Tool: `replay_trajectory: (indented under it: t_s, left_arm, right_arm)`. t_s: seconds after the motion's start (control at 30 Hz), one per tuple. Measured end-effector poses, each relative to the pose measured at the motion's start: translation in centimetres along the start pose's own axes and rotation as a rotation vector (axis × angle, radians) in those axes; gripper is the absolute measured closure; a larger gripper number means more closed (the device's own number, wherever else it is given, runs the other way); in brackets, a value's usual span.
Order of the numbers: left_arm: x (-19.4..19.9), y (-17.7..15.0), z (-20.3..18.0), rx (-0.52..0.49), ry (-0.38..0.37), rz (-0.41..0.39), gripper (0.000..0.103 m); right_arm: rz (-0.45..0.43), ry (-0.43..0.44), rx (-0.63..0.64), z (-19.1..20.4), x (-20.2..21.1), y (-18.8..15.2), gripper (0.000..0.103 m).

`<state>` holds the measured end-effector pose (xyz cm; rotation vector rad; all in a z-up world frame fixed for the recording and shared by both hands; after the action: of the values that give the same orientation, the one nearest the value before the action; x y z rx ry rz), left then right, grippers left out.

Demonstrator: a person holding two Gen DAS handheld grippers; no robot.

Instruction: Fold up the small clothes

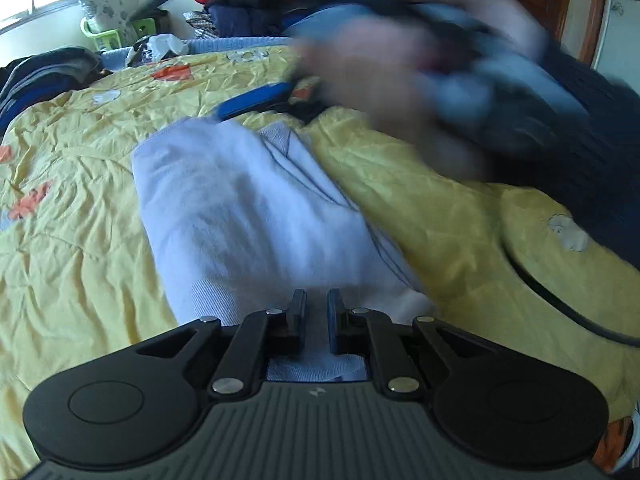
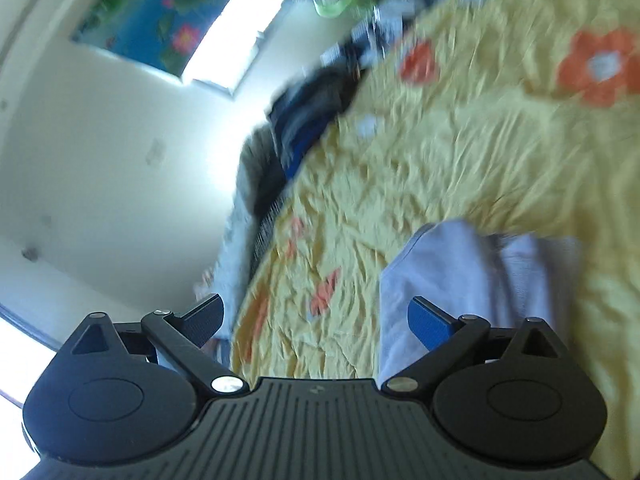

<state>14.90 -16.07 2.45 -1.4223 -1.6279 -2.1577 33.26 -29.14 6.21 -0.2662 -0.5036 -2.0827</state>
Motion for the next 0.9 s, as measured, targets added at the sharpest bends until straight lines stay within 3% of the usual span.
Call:
replay_trajectory:
  t_s: [0.1, 0.17, 0.23, 0.3, 0.4, 0.47, 0.53, 0.57, 0.6, 0.67, 0.73, 0.8, 0.9]
  left_arm:
    - [-0.3, -0.3, 0.5, 0.068, -0.024, -0.006, 0.093]
    - [-0.4, -0.5, 1.1, 0.113, -0.053, -0.012, 0.093]
    - [-0.3, -0.8, 1.3, 0.117, -0.067, -0.032, 0.093]
    - [-0.3, -1.1, 1.1, 0.094, -0.061, -0.053, 0.093]
    - [0.0, -1.3, 0.6, 0.062, -0.043, -0.062, 0.093]
    - [0.5, -1.1, 0.1, 0.043, -0.031, -0.050, 0.093]
    - [1.0, -1.0, 0.1, 0.045, -0.043, -0.049, 0.093]
    - [1.1, -1.1, 0.1, 0.045, -0.047, -0.048, 0.093]
    - [0.9, -1.2, 0.0, 0.043, -0.046, -0.045, 0.093]
    - [0.8, -1.6, 0.1, 0.052, -0.048, -0.050, 0.093]
    - [0.4, -1.6, 0.4, 0.060, -0.051, -0.052, 0.093]
    - [0.3, -1.7, 0.4, 0.066, -0.059, -0.052, 0.093]
    - [0.4, -2.0, 0.7, 0.089, -0.079, -0.063, 0.093]
  right_arm:
    - [0.044, -0.146, -0.025, -1.8, -4.8, 1.6, 0.009]
    - [0.008, -0.244, -0.039, -4.2, -5.9, 2.3, 0.028]
    - [-0.045, -0.250, -0.031, -5.5, -5.4, 2.7, 0.046]
    - [-0.045, -0.269, -0.027, -6.0, -5.0, 2.8, 0.052]
    - [-0.030, -0.310, -0.021, -5.1, -4.2, 2.7, 0.046]
    - [-0.027, -0.232, -0.007, -2.6, -3.2, 2.0, 0.040]
    - [0.053, -0.112, 0.047, 0.2, -3.5, 0.7, 0.029]
    - [0.112, -0.085, 0.067, 1.3, -4.1, -0.1, 0.020]
    - [0.172, -0.074, 0.080, 2.1, -5.2, -0.8, 0.020]
    - [0.277, -0.081, 0.100, 2.7, -7.7, -2.0, 0.021]
    - [0.333, -0.149, 0.100, 1.8, -10.2, -2.4, 0.020]
    - [0.330, -0.273, 0.074, -0.4, -12.0, -2.1, 0.037]
    - [0.271, -0.226, 0.019, -2.5, -12.1, -0.7, 0.061]
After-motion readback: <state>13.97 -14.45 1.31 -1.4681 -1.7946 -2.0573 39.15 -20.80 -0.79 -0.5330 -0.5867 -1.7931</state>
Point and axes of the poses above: each gripper's, at about its wrist camera, not at the fingertips, and x roughly against the way its jaws point, z to its left, y to its top, the point moved 3 cm from there along -x, roughly the way its jaws point, and after that the axes turned 6 degrees about -x, right-handed, at the moved point
